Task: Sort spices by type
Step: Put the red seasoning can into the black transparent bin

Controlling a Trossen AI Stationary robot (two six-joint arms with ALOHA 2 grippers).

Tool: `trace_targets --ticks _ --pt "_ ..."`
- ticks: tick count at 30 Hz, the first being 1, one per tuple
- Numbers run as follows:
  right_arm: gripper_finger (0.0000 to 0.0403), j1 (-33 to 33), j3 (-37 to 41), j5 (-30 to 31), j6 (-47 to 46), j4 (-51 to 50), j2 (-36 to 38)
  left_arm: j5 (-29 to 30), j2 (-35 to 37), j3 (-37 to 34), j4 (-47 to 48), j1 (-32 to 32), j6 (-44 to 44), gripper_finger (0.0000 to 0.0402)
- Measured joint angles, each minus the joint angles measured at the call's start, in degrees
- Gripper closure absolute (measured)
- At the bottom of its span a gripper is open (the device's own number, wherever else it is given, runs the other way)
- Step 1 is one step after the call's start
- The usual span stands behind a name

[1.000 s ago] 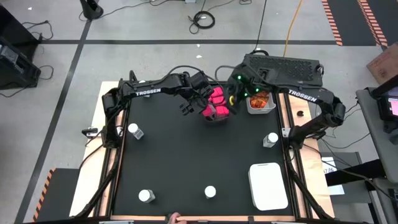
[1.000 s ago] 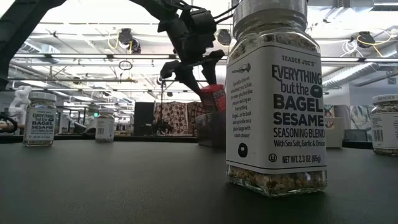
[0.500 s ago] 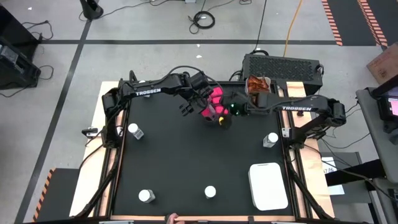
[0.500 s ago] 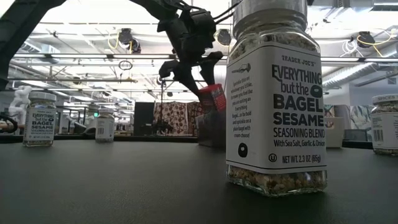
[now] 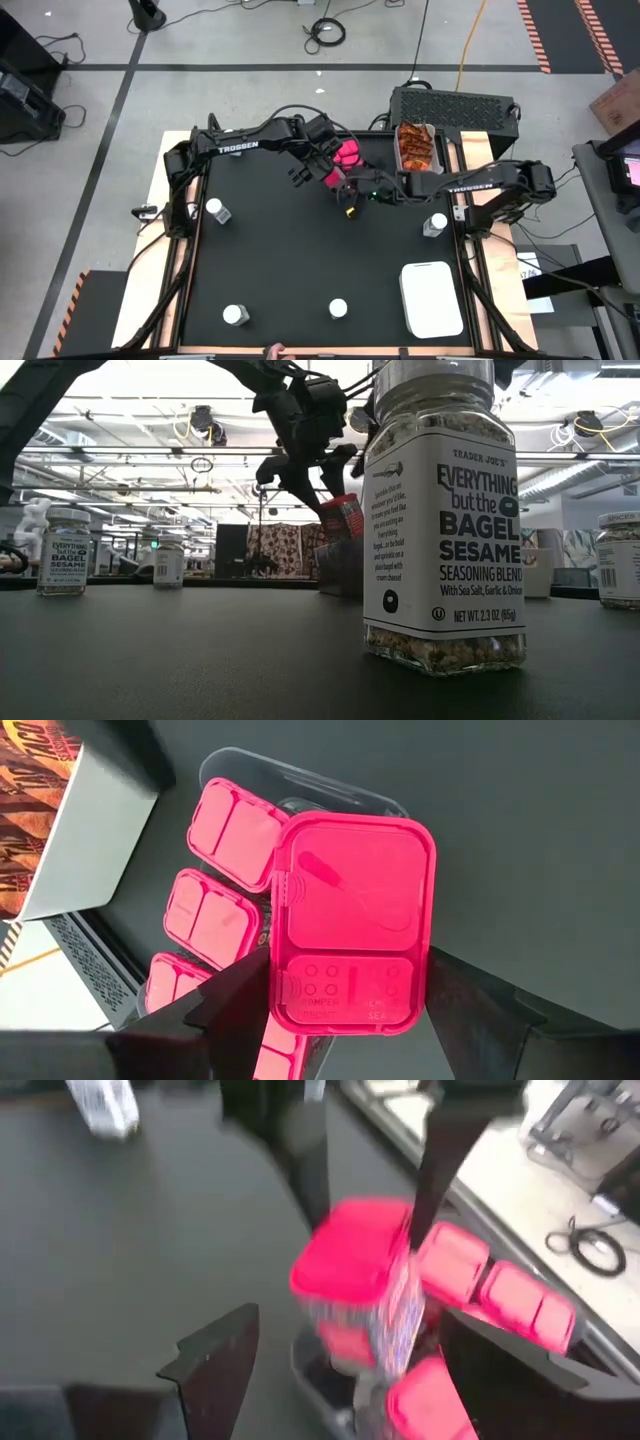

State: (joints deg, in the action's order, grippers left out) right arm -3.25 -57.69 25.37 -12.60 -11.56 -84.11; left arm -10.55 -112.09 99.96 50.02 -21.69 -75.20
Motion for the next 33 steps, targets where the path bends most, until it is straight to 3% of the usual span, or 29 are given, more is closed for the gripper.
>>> trace_targets --ticks 9,16,25,33 --pt "0.0101 0.31 2.23 1.29 1.20 9.79 -4.60 -0.21 0.00 0.00 -0.16 0.01 1.17 0.0155" --pt "0.0101 2.97 2.23 11.93 2.51 14.36 -9.01 -0.86 0.00 0.00 -0.14 -0.09 2.36 0.0155" --pt "0.0102 3.54 2.21 17.41 -0.10 18.90 -13.10 -1.90 0.00 0.00 -0.01 -0.07 2.99 0.0155" --pt "0.0138 3.48 2.21 18.20 -0.24 20.27 -12.99 -1.90 0.02 0.00 0.00 -0.07 3.00 0.0155"
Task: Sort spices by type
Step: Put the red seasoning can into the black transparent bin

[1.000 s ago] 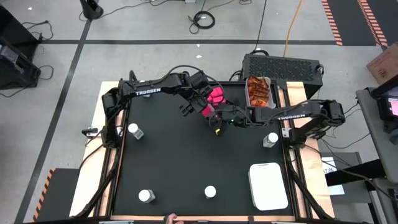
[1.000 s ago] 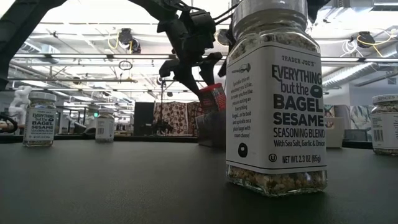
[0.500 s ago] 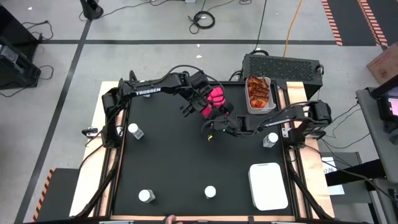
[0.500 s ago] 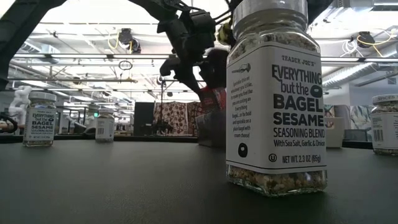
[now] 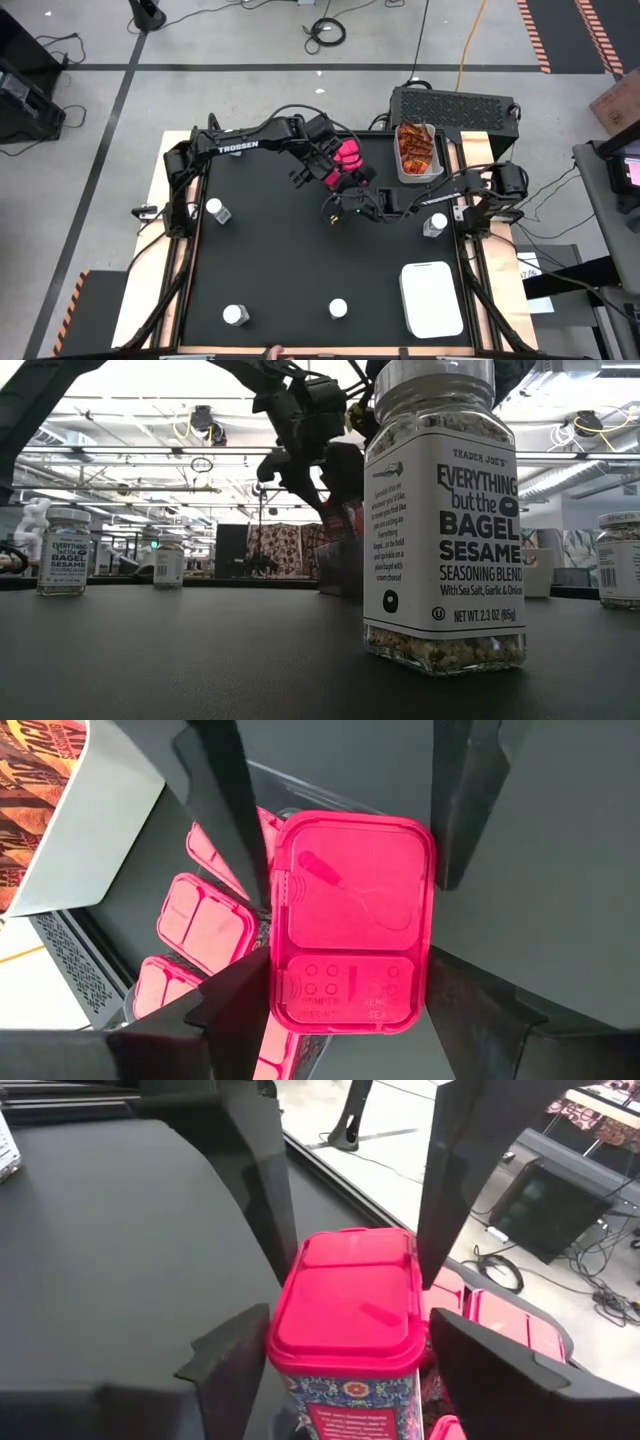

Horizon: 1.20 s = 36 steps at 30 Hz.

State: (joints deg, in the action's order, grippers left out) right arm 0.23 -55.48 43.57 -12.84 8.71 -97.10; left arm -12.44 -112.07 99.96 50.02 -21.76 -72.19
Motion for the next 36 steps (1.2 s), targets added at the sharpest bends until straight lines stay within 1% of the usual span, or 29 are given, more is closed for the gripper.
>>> trace_targets --ticks 6,9,11,14,20,23,27,32,36 --pt "0.0197 0.00 0.00 -0.30 -0.46 0.10 0.02 0.02 0.00 0.00 -0.10 0.00 0.46 0.0155" --pt "0.0213 0.00 0.00 -0.46 -0.94 0.06 0.07 0.04 0.00 -0.01 0.18 0.00 2.43 0.0155" --pt "0.0214 0.02 0.00 -0.54 -1.31 0.00 0.07 0.06 0.00 -0.02 0.31 0.02 2.72 0.0155" --pt "0.0204 0.01 -0.02 -0.61 -1.63 -0.15 0.09 0.04 0.00 -0.02 0.23 0.02 2.95 0.0155" --pt "0.0197 -0.24 -0.09 -2.09 -5.14 -0.94 0.24 -0.10 0.28 0.44 1.14 0.02 8.36 0.0154" --pt "0.0196 -0.40 -0.13 -1.83 -6.25 -1.12 0.28 -0.25 0.28 1.40 1.75 0.02 8.51 0.0153" --pt "0.0196 -1.11 -0.13 -1.54 -9.70 -1.54 0.28 -0.56 0.32 2.32 0.99 -0.13 9.40 0.0133" --pt "0.0196 -1.99 0.05 -3.45 -12.21 -4.11 -0.06 -1.51 0.79 2.58 0.21 -0.15 11.38 0.0097" --pt "0.0195 -2.10 0.04 -3.52 -12.12 -4.59 0.02 -1.01 1.67 2.51 0.59 -0.54 11.78 0.0076"
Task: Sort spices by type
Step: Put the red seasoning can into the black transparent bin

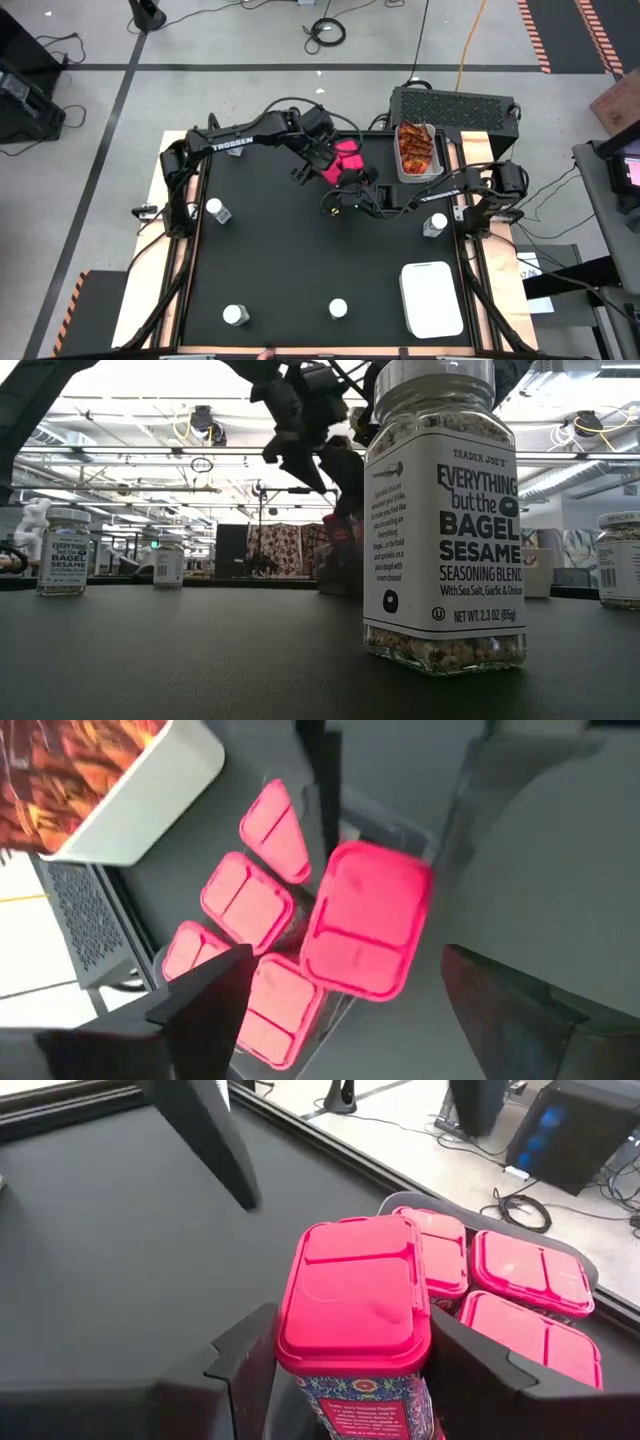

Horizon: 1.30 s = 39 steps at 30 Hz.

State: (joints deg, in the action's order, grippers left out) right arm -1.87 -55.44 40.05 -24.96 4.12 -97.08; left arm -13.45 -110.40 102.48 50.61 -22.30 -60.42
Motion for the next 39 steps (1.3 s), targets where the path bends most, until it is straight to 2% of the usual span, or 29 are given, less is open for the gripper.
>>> trace_targets --ticks 6,15,25,33,39 --pt "0.0195 -0.07 -0.04 0.15 -5.28 -0.37 0.02 0.00 4.01 -0.02 1.07 -1.76 1.15 0.0073" --pt "0.0195 -0.31 -0.07 2.26 -16.24 -2.30 0.02 0.21 14.20 -0.11 0.85 -9.56 12.07 0.0073" --pt "0.0195 -0.37 -0.11 3.56 -20.13 -3.19 -1.60 0.24 24.00 -0.09 -1.70 -14.80 16.67 0.0073" --pt "0.0191 -0.31 -0.11 3.04 -19.01 -2.10 -3.87 0.22 25.61 -0.09 -2.11 -14.94 18.05 0.0073" --pt "0.0147 -0.39 -0.11 1.90 -17.49 -2.15 -3.87 0.23 25.52 -0.09 -1.59 -14.96 18.05 0.0073"
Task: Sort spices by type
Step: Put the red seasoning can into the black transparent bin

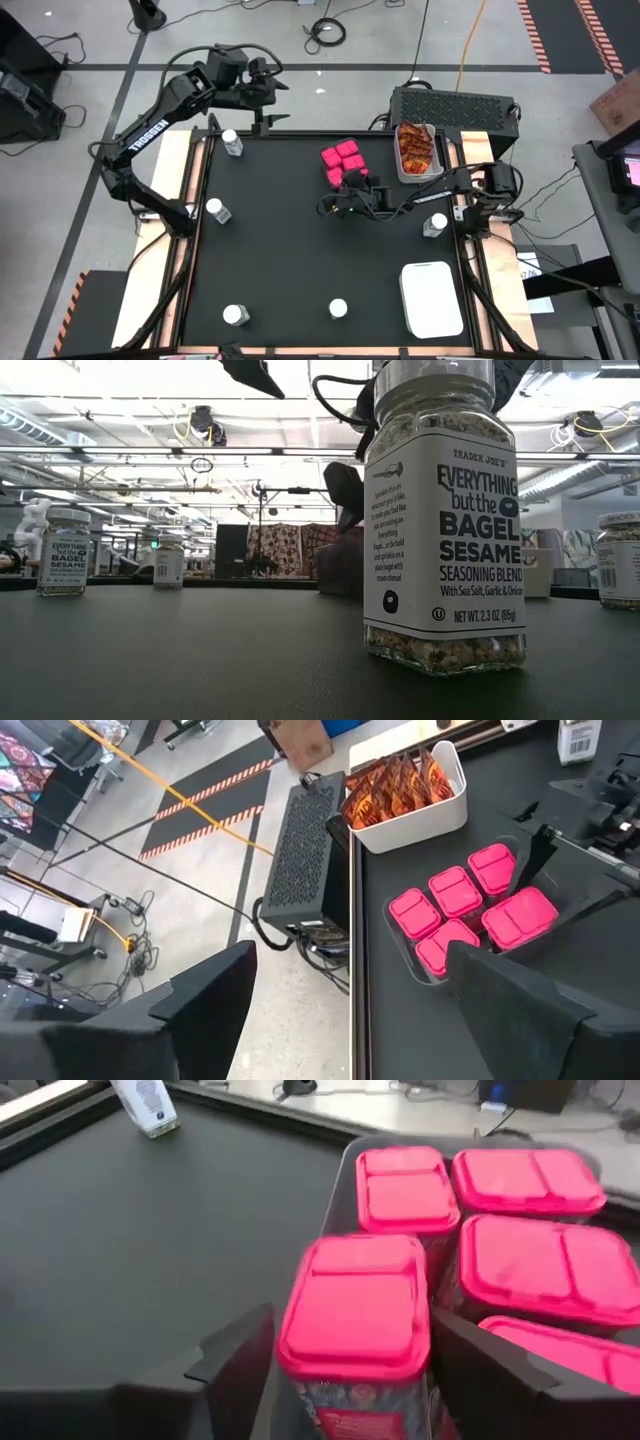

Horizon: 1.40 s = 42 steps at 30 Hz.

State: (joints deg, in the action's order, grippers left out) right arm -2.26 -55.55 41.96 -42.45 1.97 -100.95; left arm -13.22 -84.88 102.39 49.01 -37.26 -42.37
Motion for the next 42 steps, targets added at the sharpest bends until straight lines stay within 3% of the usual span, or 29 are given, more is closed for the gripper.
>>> trace_targets --ticks 7,15,20,26,31,34,39,42 --pt "0.0088 -0.02 0.00 -1.52 1.62 0.03 0.40 0.00 -0.02 0.00 -0.04 0.00 0.00 0.0073" --pt "0.0070 -1.40 -5.24 -2.75 16.40 -2.23 6.65 -0.01 -0.04 0.00 -0.03 -0.17 0.00 0.0073" --pt "0.0077 -7.29 -10.27 -15.48 14.00 -18.97 12.08 -0.01 -0.07 -0.02 2.46 -0.96 0.07 0.0073" --pt "0.0095 -21.38 -12.22 -33.47 9.00 -38.11 17.13 -0.01 -0.07 -0.04 4.44 -2.12 0.13 0.0073" --pt "0.0144 -26.71 -12.07 -37.66 15.90 -49.94 17.18 -0.01 -0.07 -0.04 4.42 -2.10 0.15 0.0073" --pt "0.0214 -26.67 -12.07 -37.86 17.63 -51.99 16.86 -0.01 -0.07 -0.04 4.39 -2.10 0.17 0.0073" --pt "0.0377 -25.87 -12.07 -37.85 18.49 -53.54 15.36 -0.01 -0.07 -0.04 4.37 -2.10 0.31 0.0073" --pt "0.0390 -25.19 -11.63 -37.90 17.89 -53.34 13.85 -0.01 -0.07 -0.04 4.35 -2.10 0.31 0.0073"
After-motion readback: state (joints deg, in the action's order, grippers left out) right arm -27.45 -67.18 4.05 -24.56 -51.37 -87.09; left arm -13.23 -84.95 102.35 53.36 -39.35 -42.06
